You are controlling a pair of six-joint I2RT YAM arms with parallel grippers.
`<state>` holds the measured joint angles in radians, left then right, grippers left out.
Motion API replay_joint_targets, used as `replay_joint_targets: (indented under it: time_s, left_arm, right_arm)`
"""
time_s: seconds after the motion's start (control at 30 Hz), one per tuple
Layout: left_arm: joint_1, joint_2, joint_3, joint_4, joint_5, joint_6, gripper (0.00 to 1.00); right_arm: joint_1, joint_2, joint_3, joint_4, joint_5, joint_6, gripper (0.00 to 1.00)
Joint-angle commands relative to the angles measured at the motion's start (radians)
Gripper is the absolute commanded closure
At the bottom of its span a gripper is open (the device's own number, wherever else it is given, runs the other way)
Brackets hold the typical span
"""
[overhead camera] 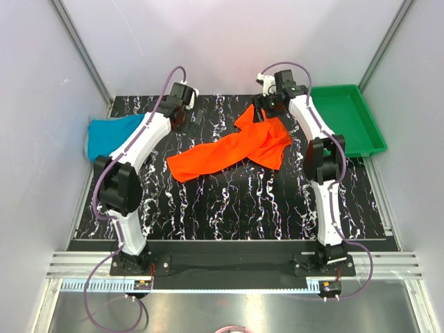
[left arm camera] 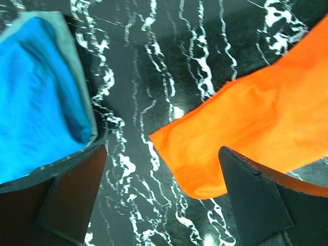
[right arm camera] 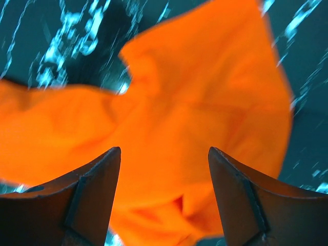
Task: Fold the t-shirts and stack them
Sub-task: Flatten the tshirt out
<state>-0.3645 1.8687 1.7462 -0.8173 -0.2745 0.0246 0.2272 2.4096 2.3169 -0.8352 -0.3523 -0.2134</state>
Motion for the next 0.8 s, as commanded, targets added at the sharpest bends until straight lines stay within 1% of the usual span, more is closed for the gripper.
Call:
replay_joint_targets:
  time_s: [0.0,0.1,0.17,0.23,0.3,0.37,0.43,0.53,0.6,0.67,0.77]
  left_arm:
    - [0.035,-0.033,-0.017,-0.005,0.109,-0.022,0.01]
    - [0.053,-0.010,-0.013,-0.013,0.119,-0.023,0.01]
    - [0.088,0.015,-0.002,-0.028,0.155,-0.022,0.01]
    - [0.121,0.035,-0.004,-0.034,0.182,-0.022,0.02]
    - [0.150,0.046,-0.017,-0.052,0.222,-0.015,0.06]
    - [0.168,0.063,-0.027,-0.071,0.268,-0.021,0.09]
    - [0.200,0.087,-0.039,-0.082,0.343,-0.049,0.09]
    - [0.251,0.121,-0.069,-0.085,0.412,-0.060,0.09]
    - [0.277,0.145,-0.063,-0.086,0.423,-0.061,0.10]
    - [0.289,0.173,-0.051,-0.088,0.451,-0.057,0.14]
    - [0.302,0.198,-0.039,-0.095,0.457,-0.072,0.14]
  right_arm:
    - [0.004,0.086,0.125,0.099,0.081,0.011,0.23]
    - [0.004,0.132,0.196,0.119,0.117,0.011,0.23]
    - [0.003,0.180,0.248,0.126,0.154,0.025,0.20]
    - [0.003,0.226,0.277,0.136,0.177,0.034,0.20]
    - [0.003,0.258,0.309,0.136,0.194,0.046,0.20]
    - [0.003,0.269,0.315,0.137,0.193,0.060,0.19]
    - [0.004,0.269,0.308,0.134,0.181,0.066,0.19]
    - [0.003,0.266,0.288,0.136,0.176,0.072,0.19]
    - [0.003,0.269,0.286,0.142,0.177,0.072,0.19]
    - [0.003,0.273,0.289,0.154,0.191,0.074,0.19]
    - [0.004,0.289,0.311,0.180,0.222,0.078,0.19]
